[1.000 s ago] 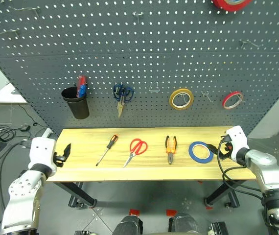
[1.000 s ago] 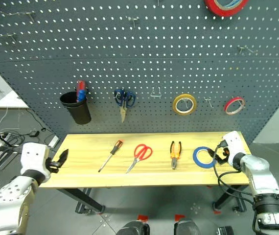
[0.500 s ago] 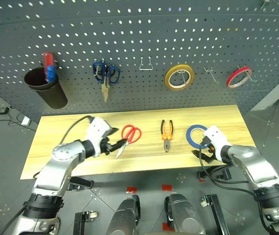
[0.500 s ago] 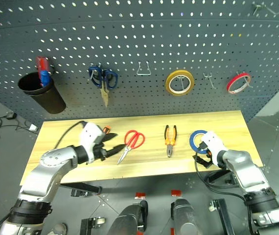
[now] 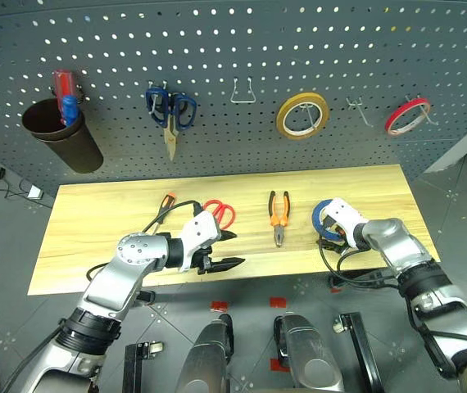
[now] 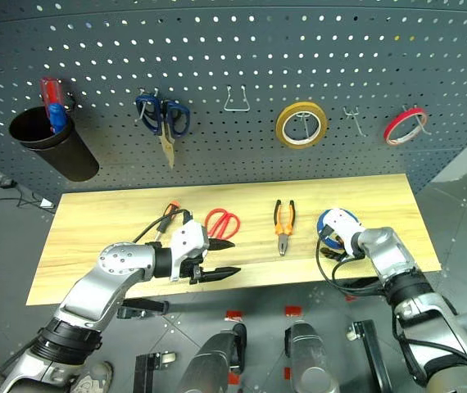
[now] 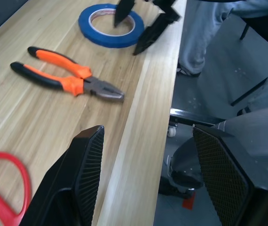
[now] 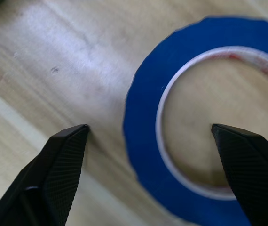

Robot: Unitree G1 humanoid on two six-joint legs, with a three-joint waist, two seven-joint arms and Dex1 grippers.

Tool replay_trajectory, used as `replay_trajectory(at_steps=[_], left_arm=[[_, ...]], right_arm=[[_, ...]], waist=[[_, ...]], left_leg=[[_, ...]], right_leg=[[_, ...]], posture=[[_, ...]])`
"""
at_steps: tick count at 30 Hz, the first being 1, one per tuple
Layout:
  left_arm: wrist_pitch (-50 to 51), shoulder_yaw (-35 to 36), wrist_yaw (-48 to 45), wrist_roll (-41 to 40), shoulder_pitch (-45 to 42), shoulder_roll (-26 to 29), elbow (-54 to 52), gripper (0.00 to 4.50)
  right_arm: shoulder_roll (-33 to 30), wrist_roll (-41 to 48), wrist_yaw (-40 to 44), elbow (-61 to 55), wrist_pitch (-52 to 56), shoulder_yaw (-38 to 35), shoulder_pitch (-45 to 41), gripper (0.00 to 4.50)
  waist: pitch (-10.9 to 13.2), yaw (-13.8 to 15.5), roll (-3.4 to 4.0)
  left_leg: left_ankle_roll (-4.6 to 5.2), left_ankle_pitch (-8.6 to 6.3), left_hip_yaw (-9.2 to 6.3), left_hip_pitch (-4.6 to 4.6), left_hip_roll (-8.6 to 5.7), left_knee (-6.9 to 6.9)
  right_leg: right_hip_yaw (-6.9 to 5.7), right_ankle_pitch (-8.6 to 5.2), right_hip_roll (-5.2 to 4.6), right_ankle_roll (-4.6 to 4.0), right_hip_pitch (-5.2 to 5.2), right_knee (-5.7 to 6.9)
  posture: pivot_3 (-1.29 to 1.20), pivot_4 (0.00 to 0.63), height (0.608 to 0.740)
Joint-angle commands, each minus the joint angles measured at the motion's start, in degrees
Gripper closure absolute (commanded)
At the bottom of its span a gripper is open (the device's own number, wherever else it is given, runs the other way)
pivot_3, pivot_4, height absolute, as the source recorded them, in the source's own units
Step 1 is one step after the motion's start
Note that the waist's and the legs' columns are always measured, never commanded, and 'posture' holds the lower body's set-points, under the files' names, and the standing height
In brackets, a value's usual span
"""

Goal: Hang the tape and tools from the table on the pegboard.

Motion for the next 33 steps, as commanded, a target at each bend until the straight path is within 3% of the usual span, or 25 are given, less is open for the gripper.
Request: replay_trajectory(at_steps=[1, 7, 9, 11, 15, 17, 22, 27, 33], left_arm=[[-1.8, -0.8, -0.7, 0.5, -0.8, -0.6, -0.5, 1.31], [-2.1, 0.1, -1.2, -0.8, -2.1, -1.8, 0.6, 1.31], [-2.0, 0.9, -0.8, -1.3, -2.2, -2.2, 0.4, 1.31], [-1.9, 1.7, 0.4, -1.5, -2.1, -2.8, -0.1, 1.31], [-0.4, 4.0, 4.6, -2.9, -2.1, -5.5, -2.0, 1.31], [0.1, 4.5, 5.9, -3.1, -2.5, -6.5, -2.5, 1.31], [1.3, 5.2, 8.7, -3.7, -6.4, -9.7, -3.6, 1.31], [1.3, 4.4, 9.1, -3.6, -11.6, -11.6, -1.7, 1.31], [-0.2, 3.9, 8.5, -2.8, -16.2, -13.3, 2.6, 1.31]], right_arm=[[1.0, -3.1, 5.1, 10.3, -1.2, 2.9, -4.0, 1.23], [2.3, -6.0, 5.3, 19.0, -5.9, 3.2, -8.0, 3.39], [1.7, -5.8, 3.5, 17.1, -7.3, 2.1, -7.3, 3.83], [-0.5, -5.1, 0.9, 9.2, -8.0, -0.3, -4.3, 3.83], [-6.1, -6.1, -4.9, -22.6, -6.0, -6.9, 10.7, 3.83], [-6.4, -7.3, -8.8, -34.3, -5.6, -9.6, 16.8, 3.83], [-4.9, -13.4, -18.3, -59.2, -7.4, -14.0, 28.9, 3.83], [-3.5, -13.6, -22.1, -62.7, -10.6, -16.5, 26.0, 3.83], [-3.1, -9.1, -21.3, -50.1, -14.0, -17.5, 15.1, 3.83]], waist=[[0.0, -0.1, 0.0], [-0.1, 0.0, -0.05], [-0.2, 0.0, -0.15], [-0.2, 0.1, -0.15], [-0.3, 0.9, 0.09], [-0.3, 0.8, 0.12], [-0.3, 0.3, 0.13], [-0.4, 0.1, 0.13], [-0.4, 0.1, 0.12]], left_leg=[[0.01, -0.01, 0.01, 0.0, 0.02, 0.03], [0.0, -0.01, -0.02, 0.01, 0.05, 0.23], [-0.02, 0.0, -0.01, 0.01, 0.05, 0.25], [-0.05, 0.02, -0.02, 0.0, 0.06, 0.27], [-0.23, 0.11, -0.03, -0.32, 0.03, 0.32], [-0.26, 0.14, -0.02, -0.76, 0.02, 0.38], [-0.26, 0.14, 0.06, -0.81, 0.05, 0.44], [-0.31, 0.19, 0.1, -0.75, 0.11, 0.51], [-0.29, 0.23, 0.16, -0.74, 0.25, 0.78]], right_leg=[[0.01, 0.02, 0.02, 0.04, 0.01, 0.01], [0.02, 0.15, 0.06, 0.23, 0.06, 0.01], [0.02, 0.16, 0.07, 0.25, 0.07, 0.01], [0.03, 0.2, 0.07, 0.3, 0.07, 0.01], [0.05, 0.23, 0.06, 0.35, -0.25, 0.06], [0.03, 0.25, 0.06, 0.39, -0.65, 0.08], [0.02, 0.32, 0.07, 0.53, -0.68, 0.15], [0.07, 0.6, 0.19, 0.73, -0.63, 0.13], [0.2, 0.89, 0.39, 0.65, -0.56, 0.06]], posture=[[-0.25, 0.335, 0.74], [-0.25, 0.303, 0.74], [-0.25, 0.297, 0.74], [-0.25, 0.284, 0.74], [-0.26, 0.275, 0.74], [-0.27, 0.27, 0.74], [-0.29, 0.265, 0.74], [-0.31, 0.261, 0.74], [-0.32, 0.255, 0.74]])
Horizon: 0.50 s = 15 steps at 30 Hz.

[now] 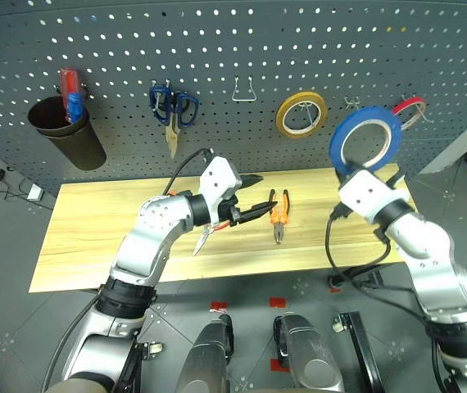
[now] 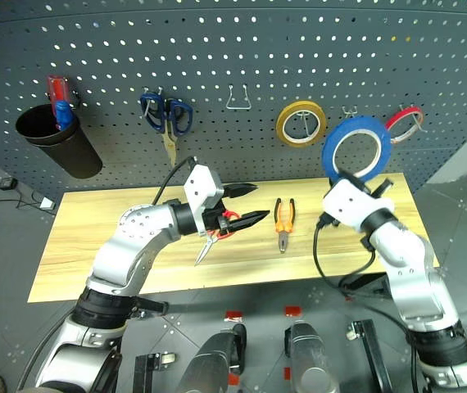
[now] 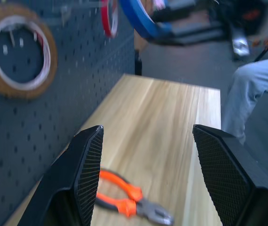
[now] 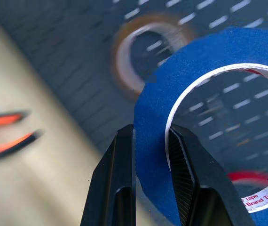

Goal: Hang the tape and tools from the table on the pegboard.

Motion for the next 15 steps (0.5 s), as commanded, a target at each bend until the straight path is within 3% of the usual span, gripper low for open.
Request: replay_trajectory(at_steps=[1, 8, 15], left_arm=[[-1.6, -0.4, -0.3, 0.2, -1.6, -0.8, 1.2, 1.31], [-2.9, -0.4, -0.3, 1.1, -1.7, -0.8, 2.9, 1.31], [-4.0, 0.7, -1.7, 2.1, 4.5, 4.2, 0.9, 1.31]], right_arm=[[0.3, 3.0, 0.2, 8.0, -3.9, -1.6, -5.0, 3.83], [2.5, 7.7, 2.3, 22.2, -7.8, -1.4, -12.6, 3.83], [5.7, 11.0, 2.8, 13.7, 1.7, -1.8, -6.5, 1.58]], waist=[[0.0, -0.1, 0.0], [0.0, -0.8, 0.0], [0.0, -1.3, 0.02]], left_leg=[[0.0, 0.0, 0.01, 0.0, 0.05, 0.03], [0.0, 0.0, 0.3, 0.0, 0.23, 0.04], [0.03, -0.02, 0.53, 0.0, 0.31, 0.06]], right_leg=[[0.01, 0.01, 0.06, -0.02, 0.0, 0.0], [0.35, 0.04, 0.25, -0.08, -0.06, -0.02], [0.69, 0.05, 0.35, -0.08, -0.22, 0.04]], posture=[[-0.32, 0.255, 0.74], [-0.3, 0.258, 0.74], [-0.3, 0.272, 0.74]])
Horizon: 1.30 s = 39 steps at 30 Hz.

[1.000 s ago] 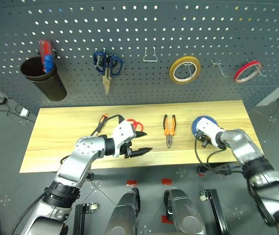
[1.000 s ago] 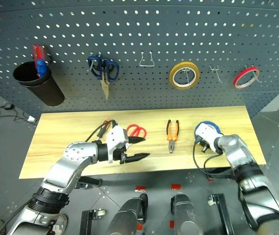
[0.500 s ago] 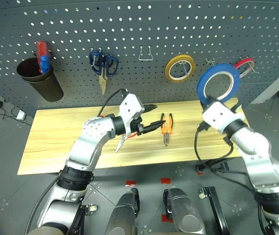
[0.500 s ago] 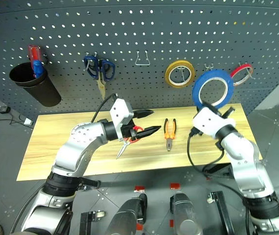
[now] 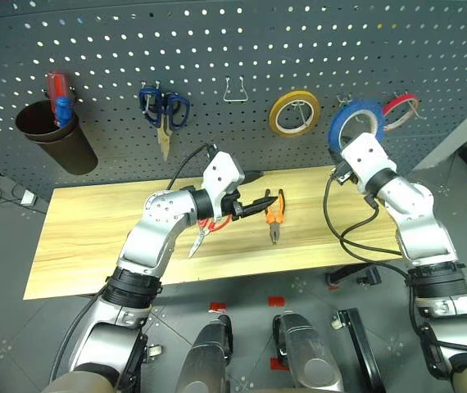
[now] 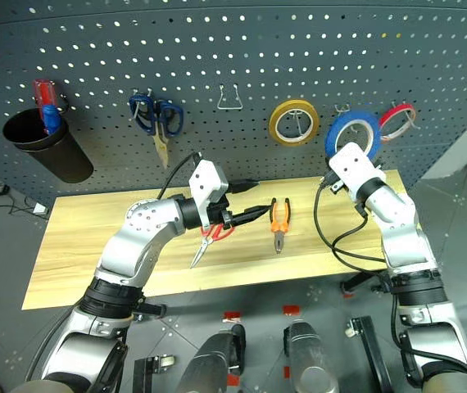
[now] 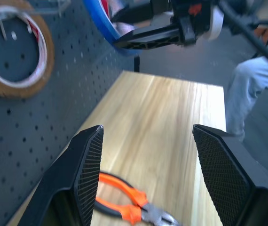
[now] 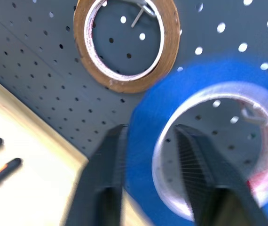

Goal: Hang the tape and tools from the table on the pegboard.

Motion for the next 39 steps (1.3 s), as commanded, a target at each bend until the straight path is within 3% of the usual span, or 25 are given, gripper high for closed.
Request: replay_trajectory(at_steps=[1, 5, 10, 15, 18, 24, 34, 39], left_arm=[[-1.9, 1.2, -1.6, 0.9, 4.0, 3.8, -3.2, 1.31], [-4.2, 2.8, -3.6, 2.3, 10.9, 11.0, -5.1, 1.31], [-8.9, 6.4, -5.8, 4.5, 20.0, 20.7, -4.9, 1.31], [-12.0, 9.2, -6.8, 4.8, 26.1, 25.0, -4.4, 1.31], [-12.6, 9.7, -6.7, 4.9, 25.9, 25.3, -3.7, 1.31], [-11.8, 9.3, -6.8, 5.0, 24.6, 25.2, -4.4, 1.31], [-11.7, 9.1, -7.6, 5.4, 22.1, 25.1, -3.1, 1.31], [-11.7, 9.2, -7.4, 5.4, 21.8, 25.0, -2.7, 1.31]], right_arm=[[1.5, 2.1, 0.5, -8.5, 6.8, -0.6, 3.9, 1.25], [6.7, 5.5, 0.1, -18.4, 21.9, 0.9, 8.0, 0.04], [18.7, 9.4, -4.7, -23.0, 44.6, 2.8, 6.6, 0.04], [30.1, 8.3, -13.4, -11.3, 54.5, 2.6, -1.1, 0.04], [34.6, 7.0, -20.7, 1.7, 50.8, -0.4, -7.3, 0.04], [37.0, 7.8, -27.4, 18.2, 42.2, -4.6, -14.4, 0.04], [37.5, 12.3, -29.6, 36.1, 36.4, -10.1, -21.7, 0.04], [36.3, 12.2, -28.6, 42.7, 33.0, -9.2, -24.2, 0.04]], waist=[[0.0, -0.2, 0.01], [0.0, -0.3, 0.01], [0.0, -0.4, 0.03], [0.0, 0.0, 0.08], [0.1, 0.5, 0.07], [0.2, 0.9, 0.07], [0.5, 0.2, 0.09], [0.6, 0.2, 0.04]], left_leg=[[0.0, 0.0, 0.02, 0.01, 0.05, -0.01], [0.01, -0.01, 0.25, -0.02, 0.1, -0.08], [0.14, -0.09, 0.33, -0.06, 0.21, -0.12], [0.03, -0.01, 0.33, -0.05, 0.24, -0.13], [0.03, 0.01, 0.3, -0.06, 0.24, -0.15], [0.05, 0.0, 0.42, -0.12, 0.16, -0.5], [0.06, -0.01, 0.7, -0.15, 0.36, -0.67], [0.06, -0.01, 0.72, -0.15, 0.38, -0.67]], right_leg=[[0.07, 0.0, 0.05, 0.0, -0.04, 0.02], [0.42, 0.0, 0.1, -0.01, -0.43, 0.39], [0.55, 0.1, 0.13, -0.24, -0.79, 0.79], [0.58, 0.2, 0.12, -0.41, -0.88, 0.74], [0.52, 0.22, 0.12, -0.44, -1.15, 0.69], [0.59, 0.24, 0.07, -0.44, -1.05, 0.55], [0.72, 0.2, 0.18, -0.48, -1.15, 0.52], [0.72, 0.2, 0.2, -0.48, -1.16, 0.52]], posture=[[-0.3, 0.275, 0.74], [-0.29, 0.286, 0.74], [-0.26, 0.309, 0.74], [-0.23, 0.339, 0.74], [-0.21, 0.35, 0.74], [-0.16, 0.37, 0.74], [-0.14, 0.385, 0.74], [-0.14, 0.389, 0.74]])
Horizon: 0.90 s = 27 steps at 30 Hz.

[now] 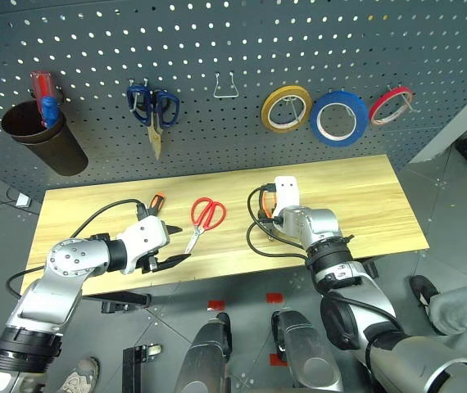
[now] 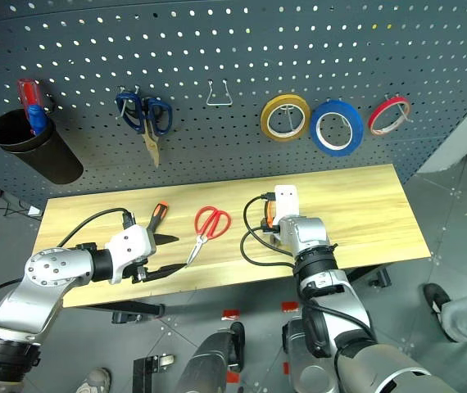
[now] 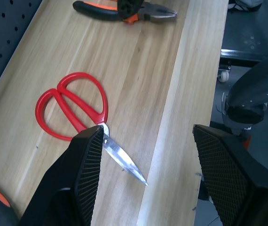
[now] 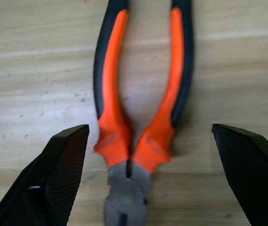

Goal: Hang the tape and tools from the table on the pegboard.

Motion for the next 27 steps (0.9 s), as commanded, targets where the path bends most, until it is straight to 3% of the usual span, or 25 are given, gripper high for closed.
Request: replay_trajectory(at_steps=[1, 9, 13, 16, 18, 27], left_arm=[[-0.5, 1.1, -0.2, -0.1, -0.3, 0.6, -0.5, 1.31], [-0.8, 0.6, 0.2, 0.3, -0.5, -0.4, 1.0, 1.31], [-1.2, 0.0, 0.7, 0.8, -0.9, -1.1, 1.9, 1.31], [-1.2, 0.3, 1.3, 0.6, -1.6, -2.1, 2.4, 1.31], [-0.7, 0.7, 2.0, 0.1, -2.1, -3.0, 2.7, 1.31], [1.6, 7.9, 9.5, -5.0, 0.3, -9.0, -0.7, 1.31]], right_arm=[[1.0, -0.1, 1.0, 3.9, -3.2, 1.4, -2.5, 0.04], [0.6, -4.4, 3.0, 13.9, -11.2, 7.1, -4.8, 0.04], [0.0, -5.0, 2.3, 17.0, -13.7, 7.2, -5.8, 0.91], [-1.2, -5.6, 3.3, 16.4, -15.8, 8.0, -6.3, 1.9], [-2.0, -6.2, 5.1, 14.6, -17.5, 9.2, -6.0, 1.9], [-6.4, -7.3, 13.1, -34.1, -7.7, 17.4, 13.6, 1.9]], waist=[[0.1, 0.0, -0.03], [0.4, -0.1, -0.14], [0.4, -0.1, -0.17], [0.4, -0.1, -0.18], [0.4, -0.1, -0.18], [0.0, -0.2, -0.35]], left_leg=[[0.0, 0.0, 0.02, 0.0, 0.01, 0.0], [0.0, 0.0, 0.05, 0.0, 0.04, -0.02], [0.0, 0.0, 0.05, 0.0, 0.06, -0.01], [-0.01, 0.0, 0.05, 0.01, 0.07, 0.0], [-0.01, 0.0, 0.05, 0.01, 0.07, 0.0], [-0.22, 0.1, 0.16, -0.31, 0.09, 0.01]], right_leg=[[0.01, 0.0, 0.0, 0.0, -0.01, 0.0], [0.03, 0.0, 0.02, 0.0, -0.04, -0.01], [0.03, 0.0, 0.03, 0.0, -0.03, -0.01], [0.02, 0.0, 0.04, 0.0, -0.03, 0.0], [0.01, 0.0, 0.04, 0.0, -0.04, 0.01], [0.02, 0.0, 0.05, 0.03, -0.41, 0.1]], posture=[[-0.14, 0.39, 0.74], [-0.15, 0.392, 0.74], [-0.16, 0.366, 0.74], [-0.17, 0.344, 0.74], [-0.18, 0.326, 0.74], [-0.21, 0.222, 0.74]])
